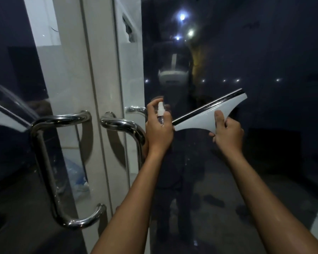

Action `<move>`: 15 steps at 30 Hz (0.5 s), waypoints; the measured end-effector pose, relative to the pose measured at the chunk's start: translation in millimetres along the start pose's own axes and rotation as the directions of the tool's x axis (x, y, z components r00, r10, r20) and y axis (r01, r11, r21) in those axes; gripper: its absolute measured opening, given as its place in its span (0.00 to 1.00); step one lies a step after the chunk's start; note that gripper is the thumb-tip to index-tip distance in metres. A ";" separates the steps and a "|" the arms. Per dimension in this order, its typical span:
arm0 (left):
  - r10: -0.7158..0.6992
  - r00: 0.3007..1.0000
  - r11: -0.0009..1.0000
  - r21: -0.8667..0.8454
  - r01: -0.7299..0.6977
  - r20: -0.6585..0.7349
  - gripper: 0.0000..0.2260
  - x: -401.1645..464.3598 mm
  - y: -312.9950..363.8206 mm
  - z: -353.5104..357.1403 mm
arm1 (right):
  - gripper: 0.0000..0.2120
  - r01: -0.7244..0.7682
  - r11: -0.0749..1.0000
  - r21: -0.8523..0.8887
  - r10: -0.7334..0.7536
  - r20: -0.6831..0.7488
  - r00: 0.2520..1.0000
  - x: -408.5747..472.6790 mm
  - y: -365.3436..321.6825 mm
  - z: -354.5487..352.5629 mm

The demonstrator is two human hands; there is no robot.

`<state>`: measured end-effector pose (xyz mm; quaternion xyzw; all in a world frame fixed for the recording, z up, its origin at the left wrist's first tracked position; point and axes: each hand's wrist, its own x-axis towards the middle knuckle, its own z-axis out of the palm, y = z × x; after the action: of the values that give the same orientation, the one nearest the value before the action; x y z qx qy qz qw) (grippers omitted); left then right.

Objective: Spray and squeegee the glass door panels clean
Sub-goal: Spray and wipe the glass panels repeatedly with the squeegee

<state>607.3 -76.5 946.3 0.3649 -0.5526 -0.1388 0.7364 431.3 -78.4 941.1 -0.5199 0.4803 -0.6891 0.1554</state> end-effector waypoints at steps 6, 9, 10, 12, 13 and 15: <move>-0.005 1.000 0.999 -0.040 0.005 0.004 0.15 0.3 -2.2 0.6 | 0.22 0.033 0.999 0.004 -0.033 0.003 0.999 2.1 -9.7 4.7; 0.000 1.000 0.997 -0.080 0.001 0.006 0.16 -0.7 -3.7 0.6 | 0.20 0.103 0.994 -0.030 -0.102 0.037 0.994 13.3 -32.8 12.3; 0.004 1.000 0.996 -0.084 -0.004 0.004 0.16 -1.1 -4.0 0.5 | 0.20 0.138 0.990 -0.042 -0.136 0.042 0.990 20.9 -43.8 16.3; 0.012 1.000 0.996 -0.093 -0.013 -0.006 0.15 -1.2 -4.4 0.8 | 0.22 0.207 0.974 -0.088 -0.203 0.051 0.978 42.8 -67.4 26.1; 0.014 1.000 0.995 -0.098 -0.014 -0.009 0.15 -0.4 -4.4 1.1 | 0.24 0.235 0.964 -0.126 -0.229 0.061 0.972 53.7 -80.5 29.5; 0.017 1.000 0.994 -0.105 -0.018 -0.009 0.15 0.1 -3.1 1.4 | 0.27 0.271 0.942 -0.198 -0.256 0.097 0.962 67.4 -91.3 31.5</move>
<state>606.6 -79.2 944.4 0.3213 -0.5448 -0.1599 0.7579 456.9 -97.5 1054.4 -0.6168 0.4705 -0.6306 0.0229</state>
